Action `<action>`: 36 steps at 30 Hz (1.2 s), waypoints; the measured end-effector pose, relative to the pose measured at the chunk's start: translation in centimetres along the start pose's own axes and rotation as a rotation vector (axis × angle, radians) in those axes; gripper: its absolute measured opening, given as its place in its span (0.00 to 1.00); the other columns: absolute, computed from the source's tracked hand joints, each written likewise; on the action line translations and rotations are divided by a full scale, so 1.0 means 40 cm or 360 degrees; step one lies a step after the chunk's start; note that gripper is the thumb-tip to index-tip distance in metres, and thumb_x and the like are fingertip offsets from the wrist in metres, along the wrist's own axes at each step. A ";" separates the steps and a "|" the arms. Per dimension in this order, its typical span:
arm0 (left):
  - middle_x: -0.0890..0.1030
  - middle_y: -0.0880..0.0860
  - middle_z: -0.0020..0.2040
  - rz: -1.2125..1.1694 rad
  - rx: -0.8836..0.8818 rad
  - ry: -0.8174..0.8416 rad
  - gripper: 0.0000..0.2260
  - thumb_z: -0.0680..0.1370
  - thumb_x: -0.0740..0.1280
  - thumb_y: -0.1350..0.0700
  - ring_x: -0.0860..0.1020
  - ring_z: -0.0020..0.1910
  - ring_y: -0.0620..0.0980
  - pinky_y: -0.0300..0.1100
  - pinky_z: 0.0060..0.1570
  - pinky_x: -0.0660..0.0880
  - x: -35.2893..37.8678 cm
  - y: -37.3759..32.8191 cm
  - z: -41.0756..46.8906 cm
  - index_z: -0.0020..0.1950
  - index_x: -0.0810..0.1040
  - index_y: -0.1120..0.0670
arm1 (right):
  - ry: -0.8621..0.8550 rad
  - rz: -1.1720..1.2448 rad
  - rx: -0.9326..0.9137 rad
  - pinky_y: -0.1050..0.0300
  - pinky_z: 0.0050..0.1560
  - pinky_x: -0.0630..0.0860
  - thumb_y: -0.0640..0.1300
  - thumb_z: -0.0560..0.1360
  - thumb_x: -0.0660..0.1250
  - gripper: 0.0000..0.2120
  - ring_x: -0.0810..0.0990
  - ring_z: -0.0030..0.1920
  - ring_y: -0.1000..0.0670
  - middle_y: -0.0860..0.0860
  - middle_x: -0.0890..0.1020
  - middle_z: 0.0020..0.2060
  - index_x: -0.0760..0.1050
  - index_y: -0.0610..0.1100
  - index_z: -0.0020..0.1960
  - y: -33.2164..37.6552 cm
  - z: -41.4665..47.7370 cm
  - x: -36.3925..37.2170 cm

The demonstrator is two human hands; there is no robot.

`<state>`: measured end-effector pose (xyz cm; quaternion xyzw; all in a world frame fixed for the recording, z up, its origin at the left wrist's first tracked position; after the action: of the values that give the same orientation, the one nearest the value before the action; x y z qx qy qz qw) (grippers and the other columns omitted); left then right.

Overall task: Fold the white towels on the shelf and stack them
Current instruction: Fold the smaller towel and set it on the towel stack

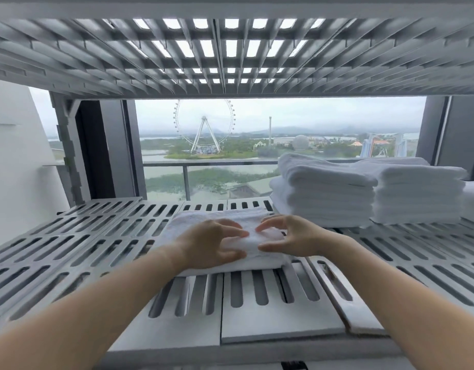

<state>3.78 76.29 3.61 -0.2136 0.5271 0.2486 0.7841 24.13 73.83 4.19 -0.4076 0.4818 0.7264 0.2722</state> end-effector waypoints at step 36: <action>0.68 0.46 0.69 0.0648 -0.0262 0.0198 0.34 0.71 0.64 0.50 0.72 0.62 0.48 0.37 0.50 0.70 -0.044 0.034 -0.141 0.74 0.53 0.44 | 0.0114 -0.1079 -0.0218 0.52 0.73 0.54 0.42 0.74 0.63 0.35 0.56 0.74 0.52 0.54 0.57 0.75 0.51 0.53 0.76 0.073 0.070 0.084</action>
<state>-1.68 73.68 3.16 -0.1811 0.5844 0.4303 0.6637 19.14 75.28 3.28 -0.5870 0.2783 0.6107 0.4528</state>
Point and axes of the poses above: each hand's wrist, its own z-axis towards the middle knuckle, its own x-axis out of the palm, y = z × x, the point moved 3 cm from there along z, towards the middle knuckle
